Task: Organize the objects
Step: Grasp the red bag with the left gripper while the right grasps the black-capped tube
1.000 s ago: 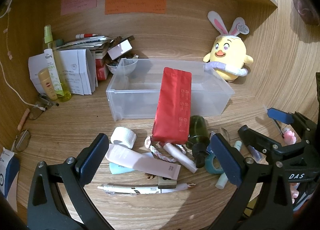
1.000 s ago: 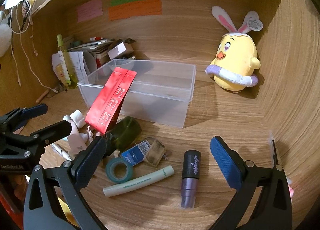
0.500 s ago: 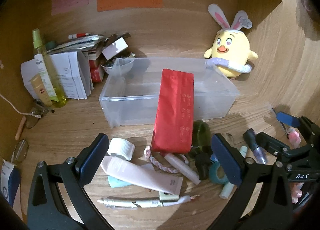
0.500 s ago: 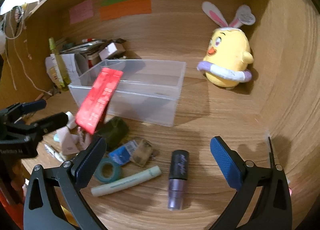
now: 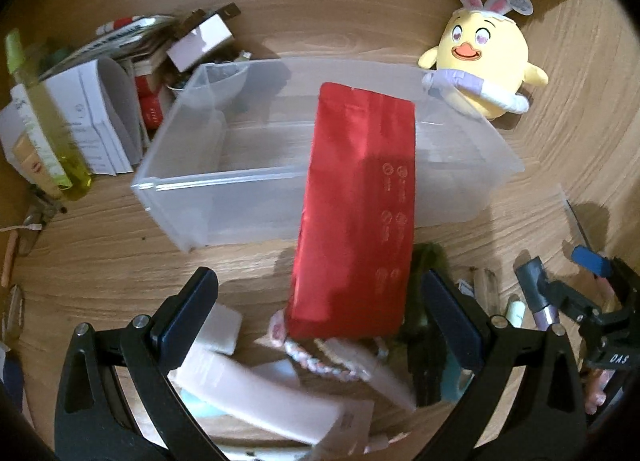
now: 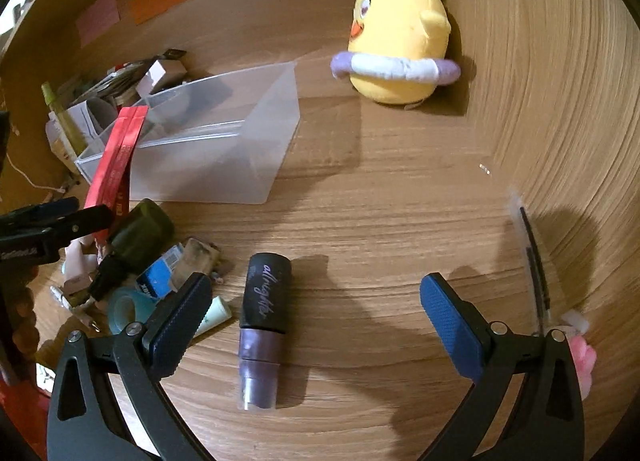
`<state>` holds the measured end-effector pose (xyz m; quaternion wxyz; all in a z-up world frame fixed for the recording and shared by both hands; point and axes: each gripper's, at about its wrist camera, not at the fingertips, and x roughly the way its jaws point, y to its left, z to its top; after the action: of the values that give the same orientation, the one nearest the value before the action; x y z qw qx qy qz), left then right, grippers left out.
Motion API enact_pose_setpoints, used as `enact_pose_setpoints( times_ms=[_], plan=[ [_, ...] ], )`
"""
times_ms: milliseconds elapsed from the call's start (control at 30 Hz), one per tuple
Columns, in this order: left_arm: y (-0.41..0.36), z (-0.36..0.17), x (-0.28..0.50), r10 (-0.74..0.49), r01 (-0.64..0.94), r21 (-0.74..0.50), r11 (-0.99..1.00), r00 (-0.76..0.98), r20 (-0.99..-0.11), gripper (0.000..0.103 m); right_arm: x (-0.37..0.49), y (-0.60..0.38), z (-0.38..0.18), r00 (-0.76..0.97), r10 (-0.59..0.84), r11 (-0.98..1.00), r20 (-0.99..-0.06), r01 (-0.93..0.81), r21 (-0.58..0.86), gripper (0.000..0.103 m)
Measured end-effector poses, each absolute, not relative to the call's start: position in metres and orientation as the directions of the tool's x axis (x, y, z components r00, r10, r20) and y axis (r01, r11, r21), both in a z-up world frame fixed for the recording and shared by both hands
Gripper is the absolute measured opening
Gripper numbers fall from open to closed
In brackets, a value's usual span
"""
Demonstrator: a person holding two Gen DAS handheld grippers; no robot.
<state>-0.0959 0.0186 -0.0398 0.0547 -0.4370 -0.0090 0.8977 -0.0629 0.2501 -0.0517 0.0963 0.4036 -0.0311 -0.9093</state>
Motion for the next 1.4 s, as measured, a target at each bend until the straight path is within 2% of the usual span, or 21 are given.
enact_pose_setpoints(
  times_ms=[100, 167, 300, 367, 500, 533, 667, 1033, 1400],
  plan=[
    [0.021, -0.042, -0.101, 0.11, -0.092, -0.068, -0.993, -0.608, -0.786, 0.103, -0.064, 0.25, -0.056, -0.645, -0.218, -0.976, -0.732, 0.158, 0.151, 0.095],
    [0.021, -0.042, -0.104, 0.11, -0.088, -0.071, -0.994, -0.612, -0.783, 0.103, -0.064, 0.246, -0.058, -0.637, -0.224, -0.974, -0.737, 0.173, 0.146, 0.081],
    [0.019, -0.043, -0.107, 0.117, -0.083, -0.084, -0.993, -0.616, -0.779, 0.1, -0.067, 0.239, -0.062, -0.615, -0.242, -0.968, -0.751, 0.207, 0.142, 0.063],
    [0.018, -0.043, -0.108, 0.121, -0.084, -0.088, -0.993, -0.62, -0.775, 0.086, -0.07, 0.236, -0.065, -0.603, -0.251, -0.965, -0.757, 0.22, 0.145, 0.051],
    [0.016, -0.045, -0.114, 0.128, -0.085, -0.095, -0.992, -0.608, -0.784, 0.067, -0.072, 0.235, -0.066, -0.604, -0.251, -0.964, -0.756, 0.227, 0.139, 0.038],
    [0.015, -0.047, -0.115, 0.142, -0.097, -0.104, -0.99, -0.602, -0.786, 0.058, -0.073, 0.234, -0.066, -0.604, -0.253, -0.964, -0.756, 0.228, 0.14, 0.035],
    [0.014, -0.047, -0.115, 0.141, -0.088, -0.11, -0.99, -0.613, -0.777, 0.057, -0.073, 0.232, -0.065, -0.617, -0.238, -0.967, -0.75, 0.225, 0.121, 0.026],
    [0.002, -0.022, -0.102, 0.157, -0.078, -0.142, -0.987, -0.673, -0.723, 0.057, -0.076, 0.231, -0.051, -0.668, -0.206, -0.974, -0.715, 0.212, 0.082, 0.024],
    [-0.017, 0.01, -0.091, 0.149, -0.06, -0.158, -0.986, -0.749, -0.645, 0.057, -0.084, 0.22, -0.016, -0.752, -0.19, -0.975, -0.631, 0.221, 0.031, 0.024]
  ],
)
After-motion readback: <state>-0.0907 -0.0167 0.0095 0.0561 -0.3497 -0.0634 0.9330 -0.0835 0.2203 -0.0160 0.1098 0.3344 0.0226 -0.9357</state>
